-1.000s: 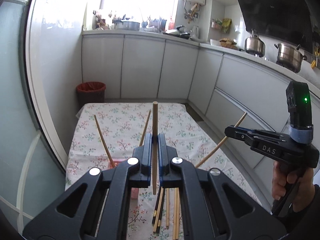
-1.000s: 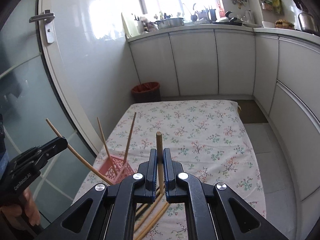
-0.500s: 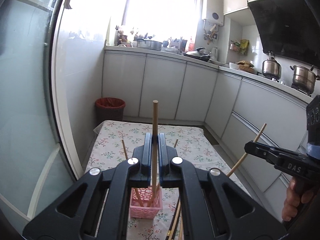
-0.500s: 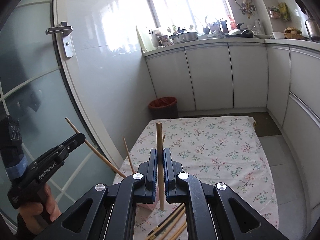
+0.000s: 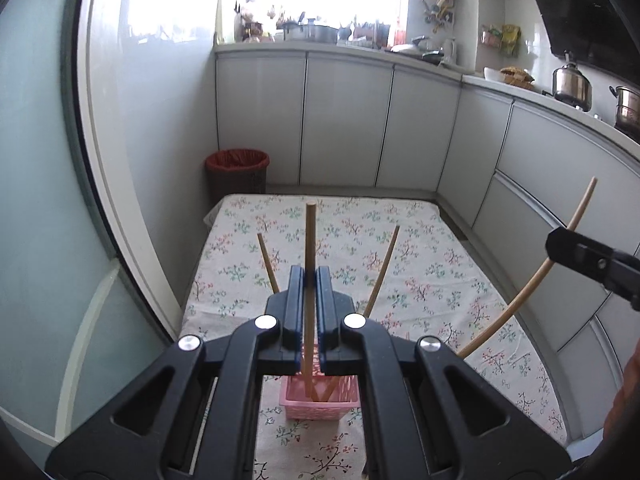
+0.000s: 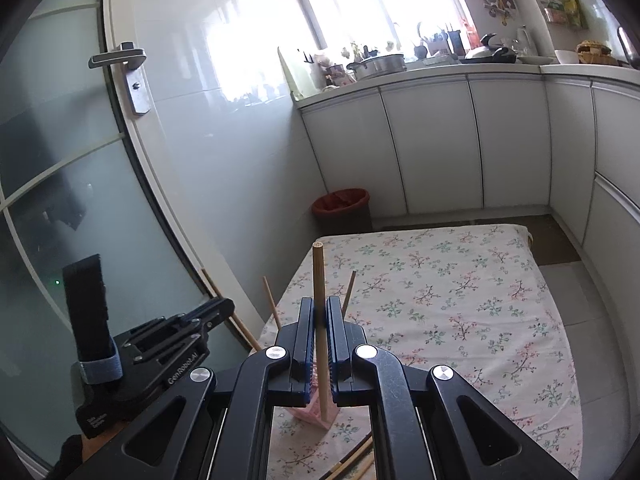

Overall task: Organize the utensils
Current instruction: 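Insert both chopsticks into the pink basket, opening the left then the right tool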

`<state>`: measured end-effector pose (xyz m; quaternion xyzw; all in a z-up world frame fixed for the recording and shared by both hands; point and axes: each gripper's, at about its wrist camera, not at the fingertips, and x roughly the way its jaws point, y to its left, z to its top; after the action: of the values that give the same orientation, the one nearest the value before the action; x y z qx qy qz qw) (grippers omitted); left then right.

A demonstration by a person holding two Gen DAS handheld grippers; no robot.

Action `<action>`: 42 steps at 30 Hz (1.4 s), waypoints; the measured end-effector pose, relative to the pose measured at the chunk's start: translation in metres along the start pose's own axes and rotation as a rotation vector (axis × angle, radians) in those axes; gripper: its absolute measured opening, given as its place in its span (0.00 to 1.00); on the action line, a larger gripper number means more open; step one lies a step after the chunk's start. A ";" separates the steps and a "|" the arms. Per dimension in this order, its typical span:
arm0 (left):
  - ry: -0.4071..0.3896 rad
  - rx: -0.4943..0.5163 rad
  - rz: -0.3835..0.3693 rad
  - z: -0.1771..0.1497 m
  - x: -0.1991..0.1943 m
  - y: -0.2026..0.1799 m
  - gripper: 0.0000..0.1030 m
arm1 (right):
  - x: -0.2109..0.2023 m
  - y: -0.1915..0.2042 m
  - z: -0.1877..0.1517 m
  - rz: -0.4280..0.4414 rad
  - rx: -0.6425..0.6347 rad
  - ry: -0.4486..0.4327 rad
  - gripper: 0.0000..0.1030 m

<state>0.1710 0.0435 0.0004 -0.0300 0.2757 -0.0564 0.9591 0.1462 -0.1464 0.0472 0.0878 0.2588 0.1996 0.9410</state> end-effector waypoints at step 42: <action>0.124 -0.089 0.023 -0.022 0.005 0.019 0.53 | 0.092 -0.009 -0.009 -0.004 0.074 0.116 0.33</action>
<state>0.1649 0.0609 -0.0221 -0.0660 0.3374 -0.0349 0.9384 0.2165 -0.1155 -0.0045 0.1103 0.3202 0.1927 0.9209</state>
